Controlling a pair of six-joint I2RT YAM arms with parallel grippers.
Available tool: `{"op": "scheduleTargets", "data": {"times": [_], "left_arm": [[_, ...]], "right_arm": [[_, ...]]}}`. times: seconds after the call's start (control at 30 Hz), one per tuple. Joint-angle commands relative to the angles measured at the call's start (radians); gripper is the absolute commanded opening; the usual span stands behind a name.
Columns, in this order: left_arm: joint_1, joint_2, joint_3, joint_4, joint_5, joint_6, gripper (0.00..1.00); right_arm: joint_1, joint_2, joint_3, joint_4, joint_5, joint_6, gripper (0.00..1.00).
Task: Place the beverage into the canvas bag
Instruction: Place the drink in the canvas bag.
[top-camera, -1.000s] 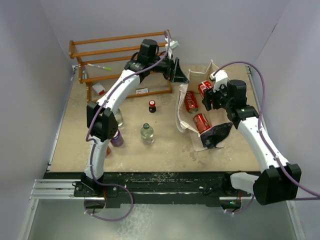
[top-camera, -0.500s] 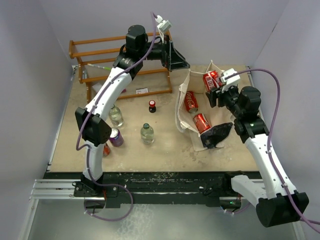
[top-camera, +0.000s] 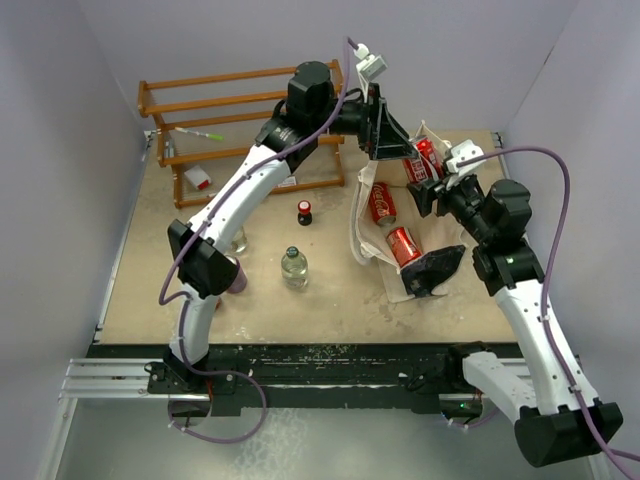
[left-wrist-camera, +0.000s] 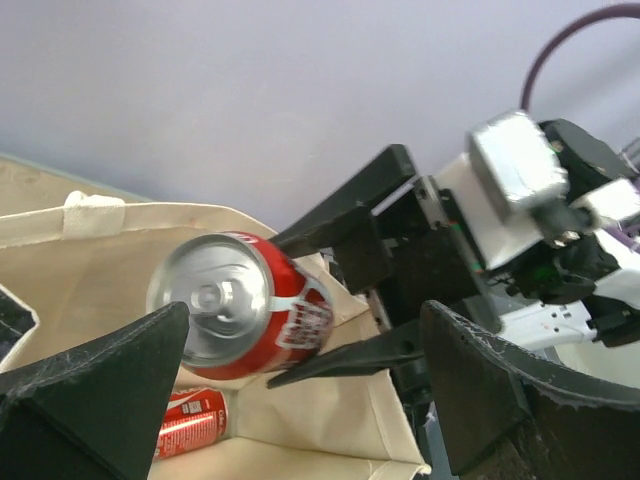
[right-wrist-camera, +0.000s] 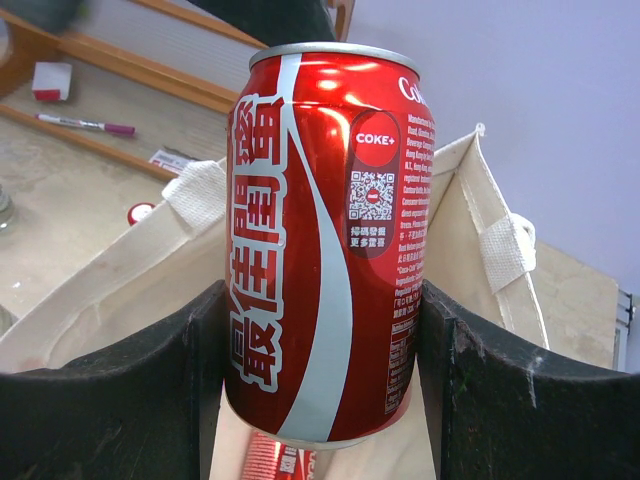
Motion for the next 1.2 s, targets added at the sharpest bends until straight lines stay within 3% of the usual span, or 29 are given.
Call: {"op": "scheduleTargets", "data": {"times": [0.0, 0.4, 0.5, 0.6, 0.8, 0.97, 1.0, 1.17], "left_arm": [[-0.010, -0.019, -0.013, 0.026, -0.066, -0.022, 0.99], [-0.053, -0.029, -0.054, 0.032, -0.079, -0.026, 0.99], [-0.053, -0.034, -0.063, 0.055, -0.063, -0.033, 0.93], [-0.053, -0.029, -0.070, 0.086, -0.041, -0.046, 0.81], [-0.051, -0.018, -0.073, 0.164, -0.004, -0.062, 0.51], [-0.034, -0.007, -0.068, 0.205, 0.009, -0.072, 0.04], [-0.028, -0.001, -0.062, 0.208, 0.005, -0.067, 0.00], [0.010, 0.042, 0.025, 0.172, -0.020, 0.008, 0.00]], "right_arm": [[0.010, -0.076, 0.070, 0.142, -0.055, -0.010, 0.00], [0.025, -0.111, 0.058, 0.143, -0.079, -0.018, 0.00], [0.026, -0.114, 0.047, 0.145, -0.077, -0.019, 0.00], [0.029, -0.111, 0.045, 0.160, -0.072, -0.007, 0.00], [0.032, -0.109, 0.045, 0.120, -0.036, -0.009, 0.23], [0.032, -0.139, 0.045, 0.018, 0.025, -0.014, 0.48], [0.032, -0.145, 0.045, -0.008, 0.042, -0.016, 0.54], [0.032, -0.174, 0.066, -0.195, 0.063, -0.027, 0.78]]}}
